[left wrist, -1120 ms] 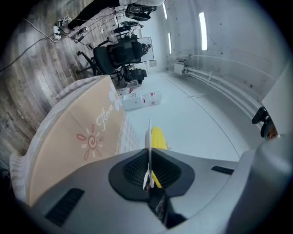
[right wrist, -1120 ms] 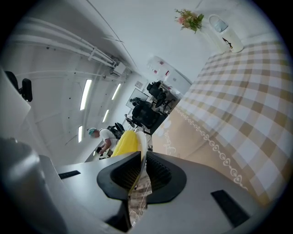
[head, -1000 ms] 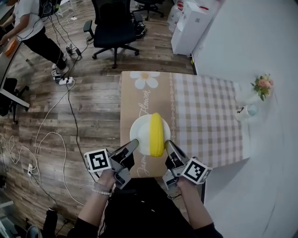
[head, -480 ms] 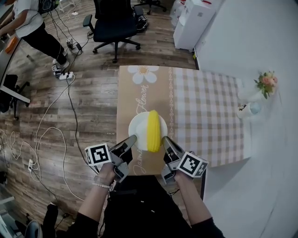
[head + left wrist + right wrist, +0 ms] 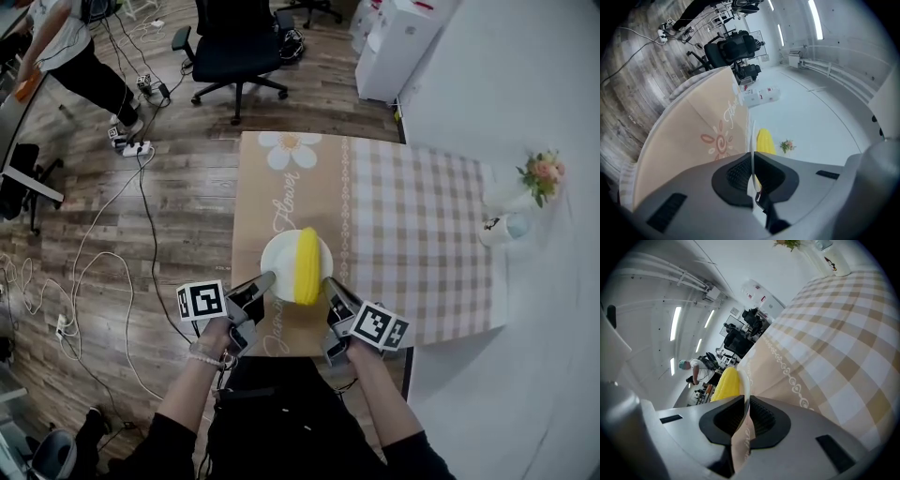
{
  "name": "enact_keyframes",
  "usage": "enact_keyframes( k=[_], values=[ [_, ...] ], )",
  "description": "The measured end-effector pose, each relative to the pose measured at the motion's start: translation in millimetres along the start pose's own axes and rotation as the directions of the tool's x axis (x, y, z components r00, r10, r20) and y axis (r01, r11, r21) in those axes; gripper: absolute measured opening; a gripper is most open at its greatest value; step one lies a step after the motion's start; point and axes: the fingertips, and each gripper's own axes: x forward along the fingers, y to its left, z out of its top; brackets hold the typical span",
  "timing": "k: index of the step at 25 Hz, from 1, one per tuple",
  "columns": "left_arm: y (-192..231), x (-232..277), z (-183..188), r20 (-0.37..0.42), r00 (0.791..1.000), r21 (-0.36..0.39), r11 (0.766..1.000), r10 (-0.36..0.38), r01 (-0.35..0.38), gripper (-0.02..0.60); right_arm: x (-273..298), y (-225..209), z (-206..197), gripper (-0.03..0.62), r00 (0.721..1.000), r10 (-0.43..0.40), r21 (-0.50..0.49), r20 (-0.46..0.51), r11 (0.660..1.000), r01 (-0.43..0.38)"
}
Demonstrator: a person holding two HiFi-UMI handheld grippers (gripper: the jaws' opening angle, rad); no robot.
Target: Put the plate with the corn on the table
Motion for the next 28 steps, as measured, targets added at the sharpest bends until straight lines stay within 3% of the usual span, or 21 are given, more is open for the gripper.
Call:
enact_keyframes(
  k=[17,28],
  values=[
    [32.4,40.2,4.0,-0.036,0.998,-0.021,0.998,0.056,-0.057,0.021,23.2,-41.3,15.5,0.066,0.997,-0.067,-0.012,-0.035,0.998,0.067],
    [45.9,54.1,2.0,-0.094,0.987,0.024,0.991,0.132,-0.130,0.023,31.6,-60.5,16.1,0.070,0.989,-0.129,-0.032,-0.070,0.991,0.128]
  ],
)
